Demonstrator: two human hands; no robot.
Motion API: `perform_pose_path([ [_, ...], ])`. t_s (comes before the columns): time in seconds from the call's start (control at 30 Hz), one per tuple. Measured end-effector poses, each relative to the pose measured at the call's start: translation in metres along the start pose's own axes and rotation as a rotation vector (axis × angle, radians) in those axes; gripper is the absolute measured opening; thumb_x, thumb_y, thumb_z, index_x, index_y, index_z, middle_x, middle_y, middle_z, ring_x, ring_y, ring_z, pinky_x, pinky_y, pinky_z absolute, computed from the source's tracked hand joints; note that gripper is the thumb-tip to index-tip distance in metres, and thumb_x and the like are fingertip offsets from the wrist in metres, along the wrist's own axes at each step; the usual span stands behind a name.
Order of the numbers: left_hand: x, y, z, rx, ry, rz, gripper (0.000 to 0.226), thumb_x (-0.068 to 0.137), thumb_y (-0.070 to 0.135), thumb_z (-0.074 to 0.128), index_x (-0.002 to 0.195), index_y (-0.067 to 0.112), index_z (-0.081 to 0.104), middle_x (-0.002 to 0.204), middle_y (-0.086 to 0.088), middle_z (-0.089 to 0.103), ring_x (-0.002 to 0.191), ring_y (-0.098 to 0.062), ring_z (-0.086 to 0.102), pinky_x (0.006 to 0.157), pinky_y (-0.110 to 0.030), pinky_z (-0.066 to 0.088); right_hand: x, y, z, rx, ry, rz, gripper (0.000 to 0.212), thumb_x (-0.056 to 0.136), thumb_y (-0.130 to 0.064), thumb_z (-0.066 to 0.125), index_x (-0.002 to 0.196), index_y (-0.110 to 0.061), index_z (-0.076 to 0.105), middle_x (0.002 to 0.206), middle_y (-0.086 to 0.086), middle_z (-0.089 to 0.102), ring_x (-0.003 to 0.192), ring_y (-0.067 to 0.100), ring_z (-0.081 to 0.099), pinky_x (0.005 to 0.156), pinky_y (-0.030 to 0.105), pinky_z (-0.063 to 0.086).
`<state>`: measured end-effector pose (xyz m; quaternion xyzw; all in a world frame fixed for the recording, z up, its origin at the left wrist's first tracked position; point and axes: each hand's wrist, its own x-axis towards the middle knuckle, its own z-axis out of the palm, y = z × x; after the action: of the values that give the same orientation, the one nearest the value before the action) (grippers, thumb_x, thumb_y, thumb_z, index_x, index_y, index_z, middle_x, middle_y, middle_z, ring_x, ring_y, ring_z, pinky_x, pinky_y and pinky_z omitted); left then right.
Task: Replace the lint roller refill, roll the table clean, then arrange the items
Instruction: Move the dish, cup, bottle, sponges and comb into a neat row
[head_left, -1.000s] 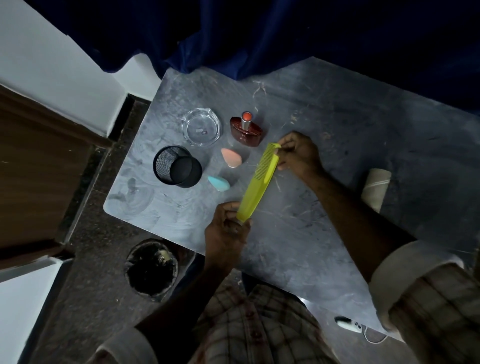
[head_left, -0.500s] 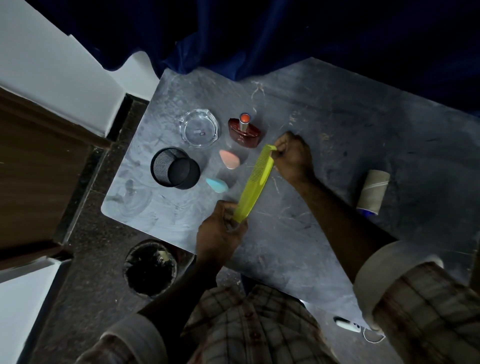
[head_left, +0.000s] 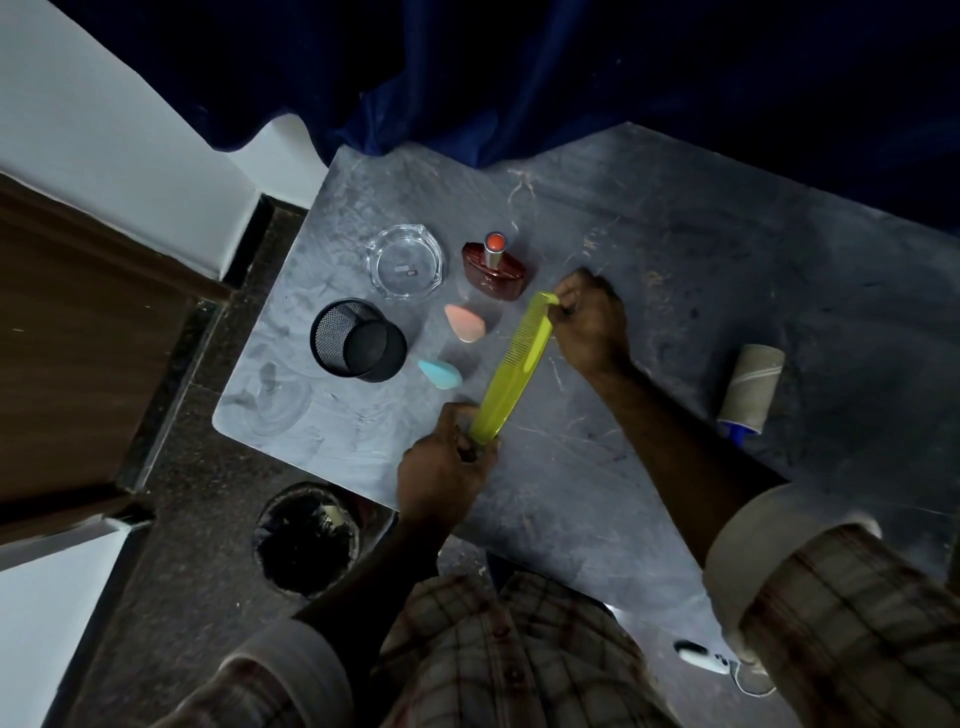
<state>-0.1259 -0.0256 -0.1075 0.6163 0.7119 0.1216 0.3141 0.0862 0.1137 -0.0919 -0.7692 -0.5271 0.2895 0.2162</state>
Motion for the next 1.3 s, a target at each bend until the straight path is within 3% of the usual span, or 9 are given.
perform_pose_path([
  [0.53,0.001,-0.002,-0.003,-0.018,-0.034,0.024,0.051,0.080,0.068,0.062,0.121,0.042,0.050,0.059,0.016,0.057,0.067,-0.024,0.072,0.064,-0.035,0.056,0.001,0.000,0.000,0.004,0.008,-0.005,0.022,0.087,-0.013,0.072,0.107,-0.006,0.065,0.105,0.013,0.073,0.108,0.031,0.066,0.095,0.043,0.051],
  [0.7,-0.007,0.005,-0.007,-0.267,-0.043,0.008,0.037,0.080,0.055,0.074,0.106,0.034,0.058,0.055,0.006,0.055,0.050,-0.009,0.054,0.058,-0.029,0.049,-0.021,0.000,-0.026,0.186,0.173,0.064,0.027,0.083,-0.011,0.071,0.109,-0.009,0.066,0.097,0.010,0.074,0.090,0.026,0.071,0.086,0.037,0.057],
  [0.77,-0.014,0.012,-0.006,-0.399,-0.105,0.037,0.027,0.083,0.046,0.075,0.099,0.028,0.063,0.056,0.003,0.054,0.050,-0.010,0.052,0.057,-0.026,0.048,-0.041,0.014,-0.051,0.224,0.258,0.032,0.022,0.084,-0.013,0.067,0.106,-0.010,0.067,0.097,0.009,0.074,0.088,0.020,0.069,0.086,0.031,0.057],
  [0.93,-0.027,0.070,0.017,-0.586,-0.450,0.233,0.012,0.091,0.015,0.077,0.097,0.008,0.069,0.081,0.002,0.071,0.074,-0.001,0.061,0.069,-0.016,0.048,-0.109,0.084,-0.122,0.106,0.380,0.219,0.017,0.094,-0.017,0.062,0.111,-0.014,0.067,0.101,0.008,0.071,0.088,0.017,0.061,0.080,0.027,0.046],
  [1.0,-0.028,0.101,0.033,-0.515,-0.610,0.297,0.024,0.091,0.016,0.076,0.109,0.003,0.069,0.090,-0.010,0.075,0.080,-0.011,0.065,0.072,-0.018,0.051,-0.132,0.109,-0.137,0.051,0.420,0.276,0.014,0.092,-0.008,0.065,0.105,-0.004,0.068,0.102,0.016,0.071,0.091,0.023,0.064,0.082,0.026,0.045],
  [1.1,-0.029,0.142,0.066,-0.248,-0.722,0.412,0.041,0.092,0.025,0.081,0.127,0.009,0.067,0.110,-0.008,0.076,0.100,-0.021,0.072,0.090,-0.033,0.056,-0.155,0.135,-0.138,-0.018,0.351,0.393,0.014,0.090,-0.010,0.069,0.096,0.003,0.069,0.101,0.021,0.072,0.095,0.040,0.070,0.088,0.044,0.054],
  [1.17,-0.028,0.163,0.086,-0.133,-0.762,0.432,0.051,0.091,0.030,0.081,0.135,0.012,0.063,0.121,-0.008,0.075,0.111,-0.022,0.071,0.097,-0.036,0.056,-0.163,0.143,-0.130,0.022,0.307,0.451,0.023,0.090,-0.018,0.075,0.099,0.002,0.069,0.101,0.024,0.073,0.093,0.043,0.072,0.084,0.054,0.056],
  [1.23,-0.027,0.178,0.102,-0.079,-0.802,0.423,0.056,0.090,0.032,0.083,0.137,0.012,0.061,0.126,-0.008,0.074,0.115,-0.025,0.071,0.100,-0.040,0.057,-0.165,0.147,-0.120,0.037,0.264,0.466,0.030,0.091,-0.025,0.076,0.105,0.001,0.071,0.103,0.025,0.074,0.095,0.042,0.072,0.083,0.052,0.058],
  [1.3,-0.025,0.184,0.111,-0.041,-0.799,0.411,0.055,0.089,0.032,0.084,0.135,0.012,0.061,0.129,-0.009,0.074,0.117,-0.027,0.071,0.100,-0.039,0.057,-0.165,0.150,-0.113,0.031,0.241,0.469,0.031,0.093,-0.029,0.074,0.108,-0.002,0.072,0.103,0.022,0.076,0.095,0.037,0.074,0.080,0.040,0.057],
])
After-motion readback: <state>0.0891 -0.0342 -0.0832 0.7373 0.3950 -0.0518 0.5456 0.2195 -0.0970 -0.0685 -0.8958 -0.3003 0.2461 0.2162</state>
